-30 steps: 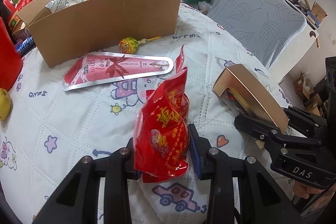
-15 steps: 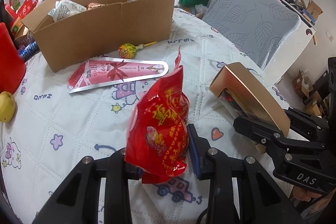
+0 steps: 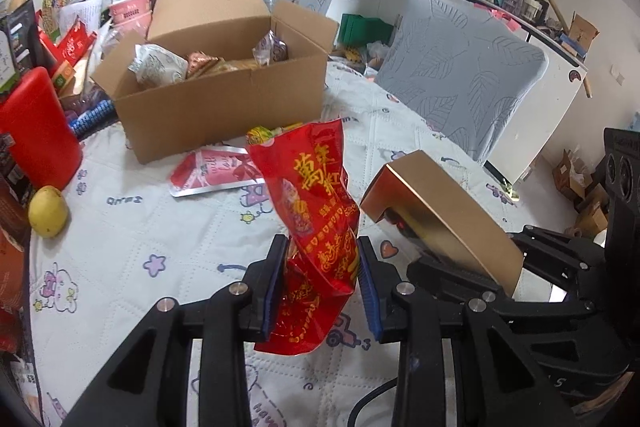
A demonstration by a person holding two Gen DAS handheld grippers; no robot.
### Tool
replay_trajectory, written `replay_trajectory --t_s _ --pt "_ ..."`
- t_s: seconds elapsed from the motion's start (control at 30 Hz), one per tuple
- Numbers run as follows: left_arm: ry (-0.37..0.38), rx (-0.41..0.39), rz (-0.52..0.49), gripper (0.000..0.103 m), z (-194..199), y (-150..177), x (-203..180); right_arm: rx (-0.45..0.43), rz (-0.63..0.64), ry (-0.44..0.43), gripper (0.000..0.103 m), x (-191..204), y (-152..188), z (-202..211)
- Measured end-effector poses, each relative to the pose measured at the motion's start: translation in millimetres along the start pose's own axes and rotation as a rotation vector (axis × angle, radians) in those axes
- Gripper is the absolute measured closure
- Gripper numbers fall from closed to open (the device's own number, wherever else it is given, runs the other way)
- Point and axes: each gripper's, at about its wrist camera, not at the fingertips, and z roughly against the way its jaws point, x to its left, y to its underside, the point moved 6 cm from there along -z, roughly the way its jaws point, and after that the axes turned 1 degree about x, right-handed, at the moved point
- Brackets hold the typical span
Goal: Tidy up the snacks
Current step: 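Carry the red candy bag with the left gripper while the right carries the gold box over the box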
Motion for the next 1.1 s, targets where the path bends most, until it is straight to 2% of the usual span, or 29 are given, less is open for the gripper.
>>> replay_trajectory --t_s 0.33,0.47,0.77,1.1 --pt "-0.022 -0.096 0.020 0.070 39 -12 19 -0.041 0.062 -0.074 0.059 40 -14 11" --pt "-0.028 -0.125 0.027 0.070 50 -20 26 -0.068 0.089 -0.073 0.059 51 -26 16" --pt "-0.053 -0.201 0.028 0.070 68 -45 38 -0.115 0.143 -0.077 0.059 66 -61 19" --pt "-0.071 -0.275 0.021 0.070 77 -89 53 -0.169 0.212 -0.064 0.059 78 -111 17"
